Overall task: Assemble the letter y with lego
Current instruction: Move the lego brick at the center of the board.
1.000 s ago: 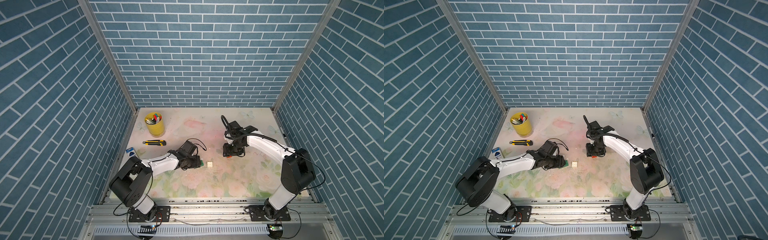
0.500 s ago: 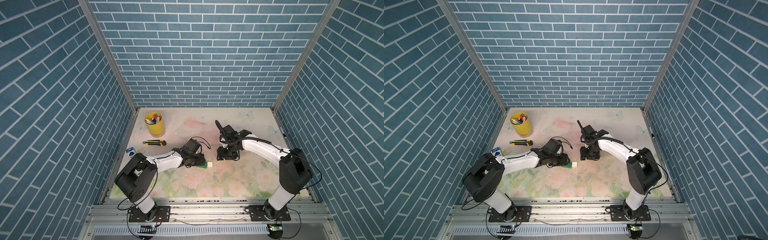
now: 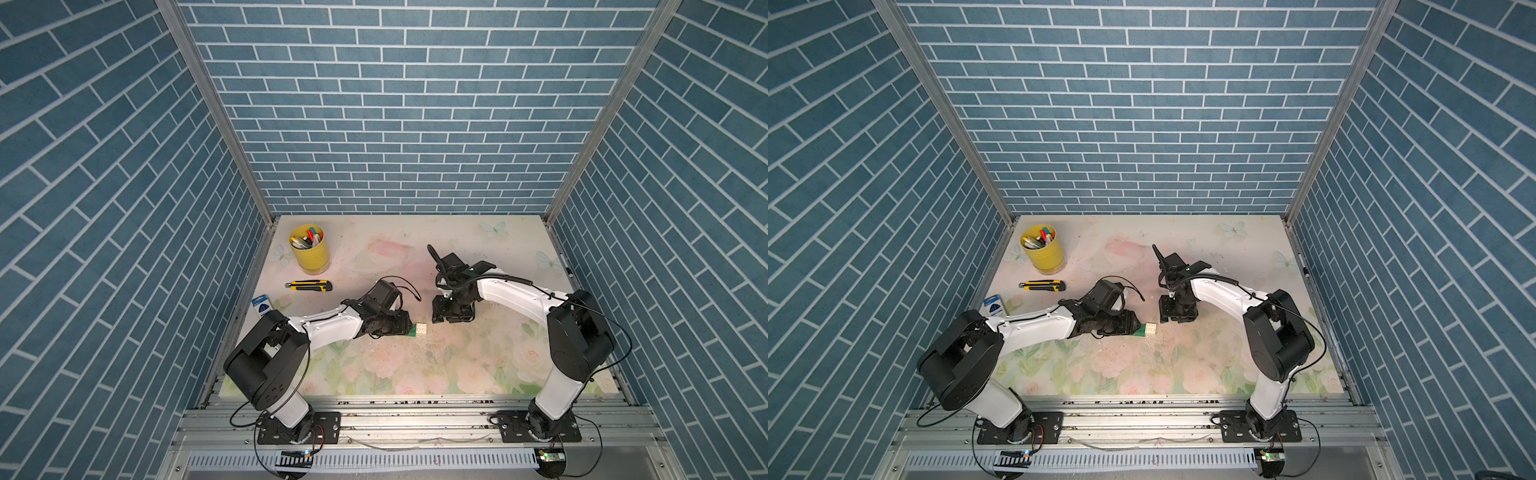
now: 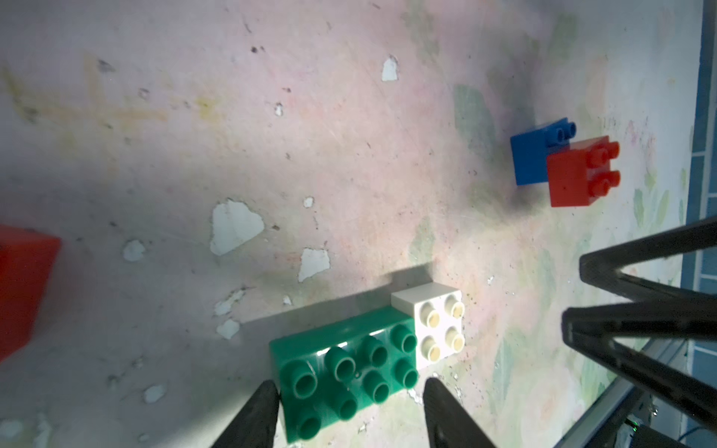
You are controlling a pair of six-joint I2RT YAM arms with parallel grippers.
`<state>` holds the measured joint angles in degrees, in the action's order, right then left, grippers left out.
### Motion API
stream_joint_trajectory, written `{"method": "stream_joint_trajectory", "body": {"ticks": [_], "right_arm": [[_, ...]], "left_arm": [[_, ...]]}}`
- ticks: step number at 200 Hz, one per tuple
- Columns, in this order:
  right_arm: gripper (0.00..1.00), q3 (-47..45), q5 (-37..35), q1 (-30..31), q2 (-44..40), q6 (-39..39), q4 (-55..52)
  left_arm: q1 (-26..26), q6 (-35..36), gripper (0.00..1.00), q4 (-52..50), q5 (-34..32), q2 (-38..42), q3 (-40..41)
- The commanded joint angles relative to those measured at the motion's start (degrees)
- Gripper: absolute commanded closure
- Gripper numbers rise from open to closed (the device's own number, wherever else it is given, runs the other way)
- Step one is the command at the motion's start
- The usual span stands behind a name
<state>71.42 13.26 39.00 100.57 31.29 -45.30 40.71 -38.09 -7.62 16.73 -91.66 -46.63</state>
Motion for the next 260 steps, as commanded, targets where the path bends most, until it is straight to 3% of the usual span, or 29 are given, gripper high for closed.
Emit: {"method": "stream_joint_trajectory", "body": {"ticks": [1, 69, 122, 183, 260], "right_arm": [[0.43, 1.2, -1.25, 0.2, 1.03, 2.23, -0.39], [0.44, -0.23, -2.03, -0.69, 0.07, 2.6, -0.93], [0.44, -0.4, -0.73, 0.71, 2.09, 3.36, 0.21], [0.44, 0.61, 0.19, 2.29, 5.21, 4.12, 1.24], [0.56, -0.44, -4.95, 1.82, 5.76, 3.78, -1.65]], "left_arm": [[1.15, 1.99, 0.39, 0.03, 2.29, -1.94, -2.19], [2.62, 3.86, 0.42, -1.62, 4.16, -5.99, -6.39], [2.62, 3.8, 0.34, -4.46, -0.92, -0.19, -3.79], [2.47, 3.64, 0.33, -6.3, -3.67, 3.36, -1.64], [2.18, 3.53, 0.33, -6.44, -4.79, 4.51, -0.52]]}}
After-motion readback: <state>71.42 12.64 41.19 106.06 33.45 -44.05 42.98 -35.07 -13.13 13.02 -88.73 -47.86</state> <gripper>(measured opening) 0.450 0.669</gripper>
